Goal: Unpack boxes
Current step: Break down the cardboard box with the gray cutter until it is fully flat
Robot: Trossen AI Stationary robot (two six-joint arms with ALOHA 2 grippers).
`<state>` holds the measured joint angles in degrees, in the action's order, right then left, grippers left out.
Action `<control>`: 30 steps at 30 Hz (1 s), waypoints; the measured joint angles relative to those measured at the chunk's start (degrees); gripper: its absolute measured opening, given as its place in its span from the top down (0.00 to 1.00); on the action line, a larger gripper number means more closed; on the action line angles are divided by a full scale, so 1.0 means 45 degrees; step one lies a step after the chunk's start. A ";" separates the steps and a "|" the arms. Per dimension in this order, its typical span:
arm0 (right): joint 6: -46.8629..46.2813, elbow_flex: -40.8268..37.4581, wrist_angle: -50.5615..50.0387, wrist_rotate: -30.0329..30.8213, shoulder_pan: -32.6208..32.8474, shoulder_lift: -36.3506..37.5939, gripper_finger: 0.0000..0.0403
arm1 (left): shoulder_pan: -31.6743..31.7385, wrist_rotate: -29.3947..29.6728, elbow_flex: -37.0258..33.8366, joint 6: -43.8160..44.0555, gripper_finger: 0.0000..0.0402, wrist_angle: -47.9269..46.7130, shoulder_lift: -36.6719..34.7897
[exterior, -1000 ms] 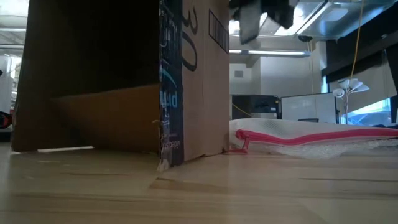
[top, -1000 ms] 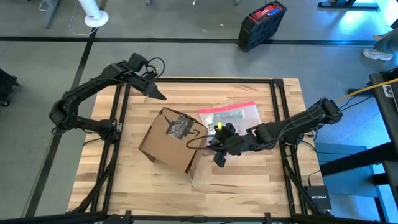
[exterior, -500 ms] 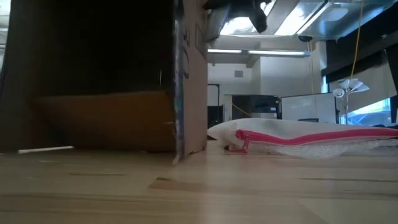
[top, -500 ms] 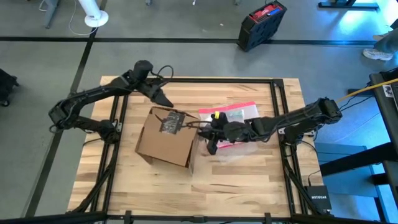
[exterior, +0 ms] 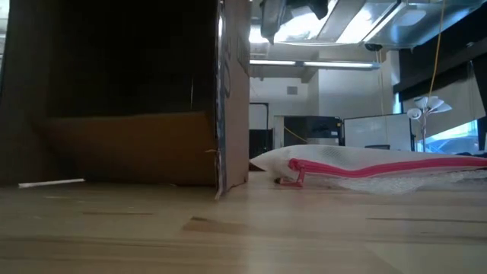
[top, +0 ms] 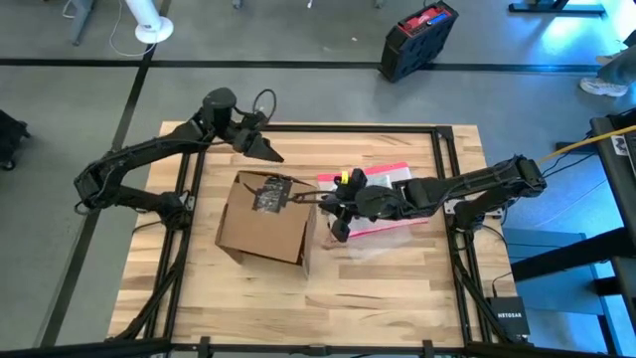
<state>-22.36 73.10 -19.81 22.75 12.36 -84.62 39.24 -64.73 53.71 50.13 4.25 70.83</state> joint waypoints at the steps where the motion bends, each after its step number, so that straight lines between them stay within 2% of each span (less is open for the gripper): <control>1: -0.0086 0.0020 -0.0077 -0.0066 0.0000 0.0005 0.82 | 0.0204 0.0121 0.0000 -0.0312 0.55 -0.0413 -0.0118; 5: -0.0406 0.0015 -0.0347 -0.0451 0.0000 0.0000 0.82 | 0.1473 0.0900 0.0000 -0.2140 0.60 -0.3203 -0.0689; 11: -0.0453 0.0015 -0.0389 -0.0769 0.0002 0.0000 0.82 | 0.3133 0.2576 0.0005 -0.6720 0.65 -0.9121 -0.1799; 14: -0.0515 0.0018 -0.0558 -0.0986 -0.0001 0.0000 0.82 | 0.3782 0.3615 0.0004 -0.8238 0.65 -1.1293 -0.2351; 18: -0.0643 0.0015 -0.1148 -0.0998 -0.0005 0.0000 0.82 | 0.4303 0.5618 0.0005 -0.8930 0.65 -1.3160 -0.2935; 20: -0.0705 0.0015 -0.1387 -0.0993 -0.0030 0.0000 0.82 | 0.4381 0.6158 0.0005 -0.9271 0.65 -1.4060 -0.3106; 25: -0.1134 -0.0304 -0.1370 -0.1598 -0.0474 -0.0385 0.82 | 0.3781 0.6176 -0.0059 -0.9895 0.65 -1.5668 -0.3068; 30: -0.1389 -0.1233 -0.0110 -0.2806 -0.1060 -0.1053 0.82 | 0.2586 0.6106 -0.0835 -0.8818 0.65 -1.4675 -0.2988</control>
<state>-28.61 67.55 -20.30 10.12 7.59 -89.36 50.88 -37.26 49.96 10.45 -61.78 57.38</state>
